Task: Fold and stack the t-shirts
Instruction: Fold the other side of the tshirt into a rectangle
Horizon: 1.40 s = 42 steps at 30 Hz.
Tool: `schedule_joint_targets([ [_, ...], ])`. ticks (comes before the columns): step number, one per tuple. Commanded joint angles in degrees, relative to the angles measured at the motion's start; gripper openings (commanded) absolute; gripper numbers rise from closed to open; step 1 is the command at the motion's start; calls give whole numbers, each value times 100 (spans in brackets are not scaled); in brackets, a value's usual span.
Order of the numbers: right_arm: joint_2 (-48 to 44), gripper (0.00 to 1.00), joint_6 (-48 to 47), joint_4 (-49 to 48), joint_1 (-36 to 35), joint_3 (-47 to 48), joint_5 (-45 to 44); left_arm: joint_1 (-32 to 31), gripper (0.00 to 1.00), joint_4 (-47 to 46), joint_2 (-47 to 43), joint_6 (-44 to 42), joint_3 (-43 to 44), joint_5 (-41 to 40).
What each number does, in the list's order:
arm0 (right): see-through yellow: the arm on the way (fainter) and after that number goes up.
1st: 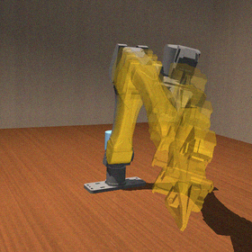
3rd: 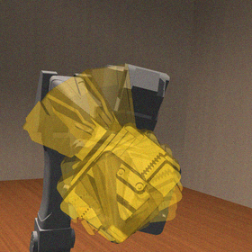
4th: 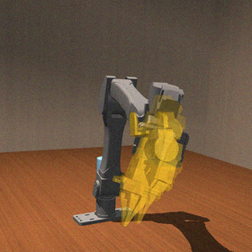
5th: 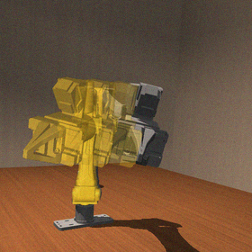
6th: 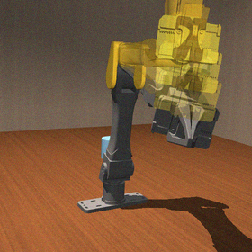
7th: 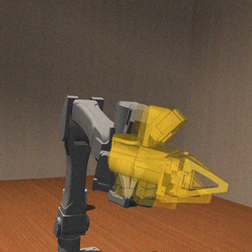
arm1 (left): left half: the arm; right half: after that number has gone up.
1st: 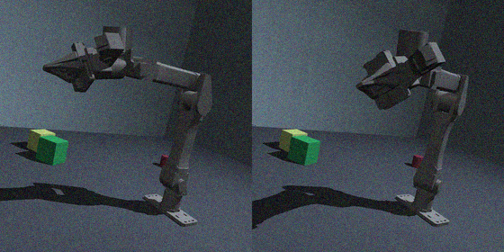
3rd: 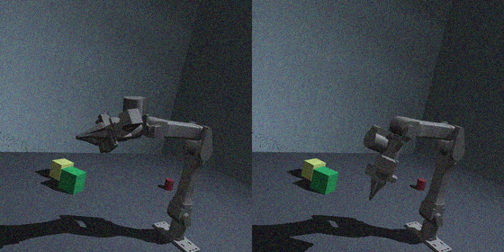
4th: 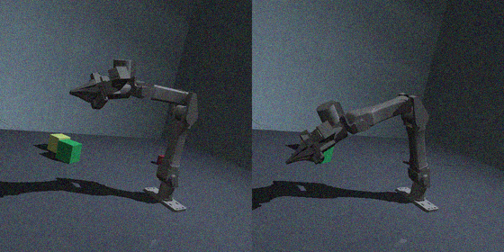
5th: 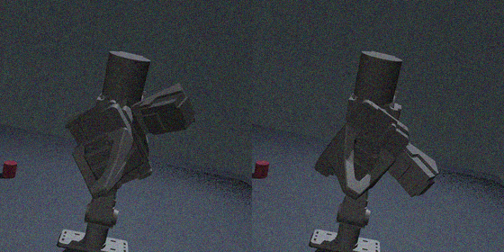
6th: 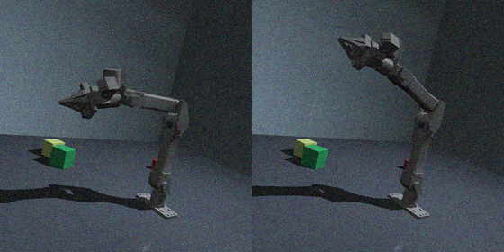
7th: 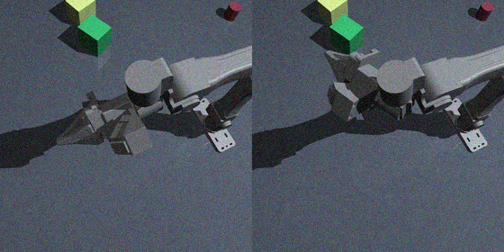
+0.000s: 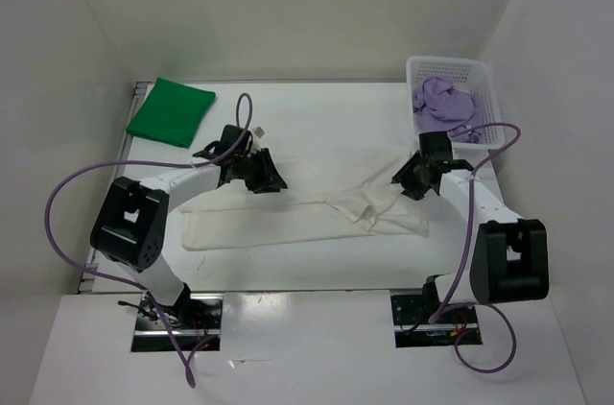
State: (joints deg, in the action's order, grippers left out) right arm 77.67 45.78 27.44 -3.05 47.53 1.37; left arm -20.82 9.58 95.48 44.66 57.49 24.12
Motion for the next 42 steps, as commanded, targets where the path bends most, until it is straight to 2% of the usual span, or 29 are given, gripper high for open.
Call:
schedule_joint_targets([
  [1, 247, 49, 132, -484, 41, -217, -444, 209, 38, -88, -485, -204, -316, 75],
  [8, 766, 42, 212, -714, 94, -156, -751, 210, 38, -88, -724, -204, -748, 181],
  [14, 1013, 42, 212, -862, 94, -95, -708, 210, 38, -203, -522, -274, -801, -3],
  [15, 1013, 36, 212, -942, 94, -95, -708, 210, 38, -272, -452, -213, -801, -4],
  [17, 1066, 33, 159, -1117, 94, -95, -620, 210, 38, -325, -399, -152, -749, 136],
  [19, 1136, 24, 159, -1179, 94, -95, -480, 210, 38, -326, -399, -90, -653, 277],
  [22, 1136, 8, 107, -1022, 94, 168, -575, -44, 38, -63, -531, -37, -249, 418],
  [23, 1049, 7, 107, -952, 94, 230, -637, -193, 38, -10, -531, 15, -126, 418],
  [27, 715, 5, -16, -381, 94, 573, -1050, -1088, 38, -367, -514, 612, 16, 593],
  [34, 1074, 7, -359, -309, 94, 1047, -1306, -1960, 38, -817, 251, 1281, 288, 647],
  [36, 1284, 12, -359, -423, 94, 1100, -1376, -2179, 38, -950, 471, 1526, 454, 498],
  [39, 1339, 12, -359, -424, 94, 1328, -1324, -2365, 38, -1073, 603, 2017, 517, 77],
  [42, 1059, 23, -412, -424, 94, 1329, -885, -2444, 35, -1459, 603, 2807, 246, -547],
])
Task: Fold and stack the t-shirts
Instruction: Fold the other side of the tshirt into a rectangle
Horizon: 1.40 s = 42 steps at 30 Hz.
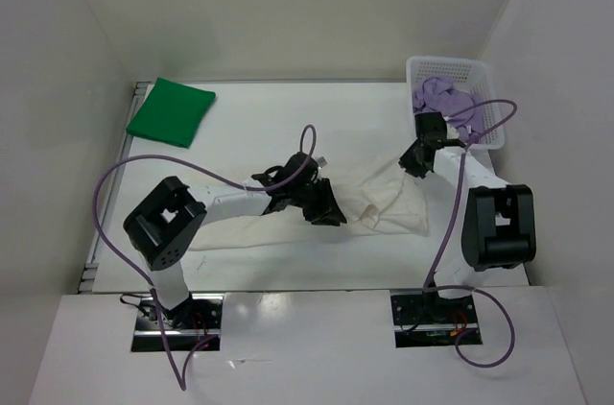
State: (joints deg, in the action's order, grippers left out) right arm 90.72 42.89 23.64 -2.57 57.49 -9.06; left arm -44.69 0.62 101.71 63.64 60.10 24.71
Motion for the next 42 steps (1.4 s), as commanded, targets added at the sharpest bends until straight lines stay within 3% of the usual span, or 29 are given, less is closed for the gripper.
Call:
schedule_joint_targets([
  [1, -509, 25, -123, 17, 46, 333, 289, -110, 35, -563, -20, 1105, -94, -790],
  [4, -1090, 27, -123, 80, -6, 61, 703, -110, 35, -765, -20, 1730, -226, -1169],
  [9, -1811, 28, -123, 194, -156, -388, 1160, -444, 32, -484, 436, 2213, 266, -1925],
  [13, -2241, 28, -255, 395, -156, -502, 1397, -497, 31, -554, 885, 2794, 266, -1926],
  [19, -2506, 29, -422, 449, -156, -704, 1599, -638, 31, -414, 886, 2953, 433, -2312],
  [21, -2620, 29, -422, 449, -156, -765, 1731, -638, 35, -414, 938, 3146, 433, -2313],
  [31, -2902, 31, -475, 449, -156, -968, 2031, -691, 35, -546, 1228, 3410, 661, -2313],
  [36, -3007, 31, -475, 449, -156, -968, 2031, -691, 29, -493, 1228, 3410, 661, -2313],
  [42, -3007, 31, -475, 396, -156, -1021, 2031, -691, 12, -493, 1228, 3296, 714, -2313],
])
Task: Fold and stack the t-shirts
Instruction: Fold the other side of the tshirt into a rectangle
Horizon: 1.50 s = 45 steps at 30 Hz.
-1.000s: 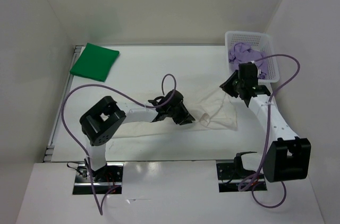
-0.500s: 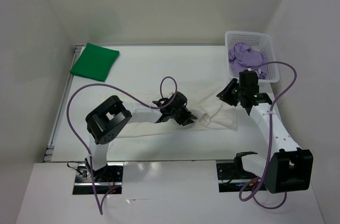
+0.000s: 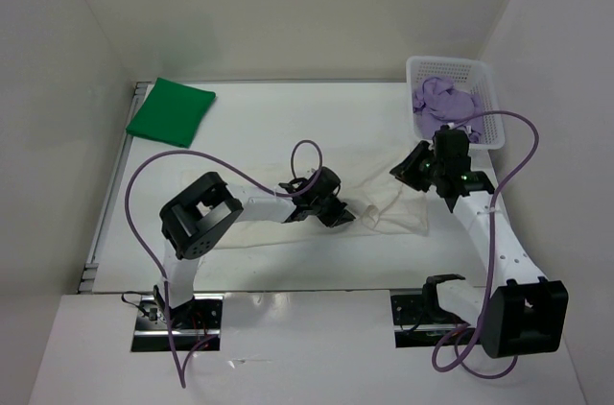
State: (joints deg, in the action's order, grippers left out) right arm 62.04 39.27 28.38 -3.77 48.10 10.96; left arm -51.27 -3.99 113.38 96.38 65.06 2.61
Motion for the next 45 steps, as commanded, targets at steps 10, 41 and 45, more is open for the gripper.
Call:
schedule_joint_targets([
  [10, 272, 31, -165, -78, -36, -134, 29, 29, 0, 372, -1204, -673, -379, 63],
  [41, 1759, 42, 345, -465, -203, -433, -507, 1408, 40, 469, -2311, -2246, -2085, 741],
  [45, 1697, 47, 486, -465, -256, -547, -507, 1777, 40, 522, -2575, -2675, -2138, 863],
])
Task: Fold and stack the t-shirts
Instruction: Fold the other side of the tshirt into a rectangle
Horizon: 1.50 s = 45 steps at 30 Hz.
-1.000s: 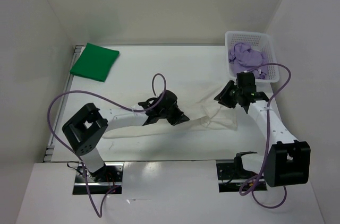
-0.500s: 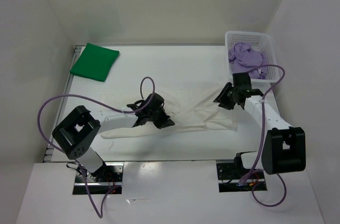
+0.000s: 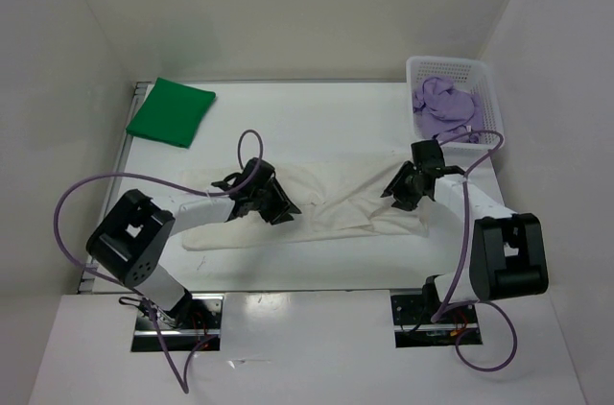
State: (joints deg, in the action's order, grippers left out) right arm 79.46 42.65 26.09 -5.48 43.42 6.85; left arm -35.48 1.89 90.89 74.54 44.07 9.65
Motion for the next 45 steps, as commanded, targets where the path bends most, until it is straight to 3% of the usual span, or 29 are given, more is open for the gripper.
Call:
schedule_joint_targets([
  [1, -45, 49, 216, -296, -85, -149, -96, 304, 40, -14, -327, -572, -39, 160],
  [8, 184, 51, 419, -463, -147, -202, 211, 411, 40, 101, -546, -1178, -92, 160],
  [16, 544, 53, 542, -526, -147, 131, -175, 753, 41, 382, -951, -1855, -504, -139],
  [22, 597, 24, 542, -693, -94, 298, -693, 1324, 41, 549, -1021, -2260, -909, 19],
  [26, 456, 20, 262, -763, -94, 596, -896, 1597, 41, 602, -1135, -2462, -1058, 151],
  [32, 807, 5, -213, -815, 11, 984, -1019, 2027, 41, 716, -1135, -2655, -1235, 204],
  [41, 1678, 5, -451, -1123, 64, 1432, -887, 2142, 41, 769, -1135, -2708, -1340, 257],
  [44, 1547, 19, -398, -956, 64, 1354, -940, 2256, 41, 883, -1257, -2708, -1340, 204],
  [45, 1459, 32, -398, -904, 64, 1301, -1062, 2256, 41, 883, -1336, -2708, -1340, 204],
])
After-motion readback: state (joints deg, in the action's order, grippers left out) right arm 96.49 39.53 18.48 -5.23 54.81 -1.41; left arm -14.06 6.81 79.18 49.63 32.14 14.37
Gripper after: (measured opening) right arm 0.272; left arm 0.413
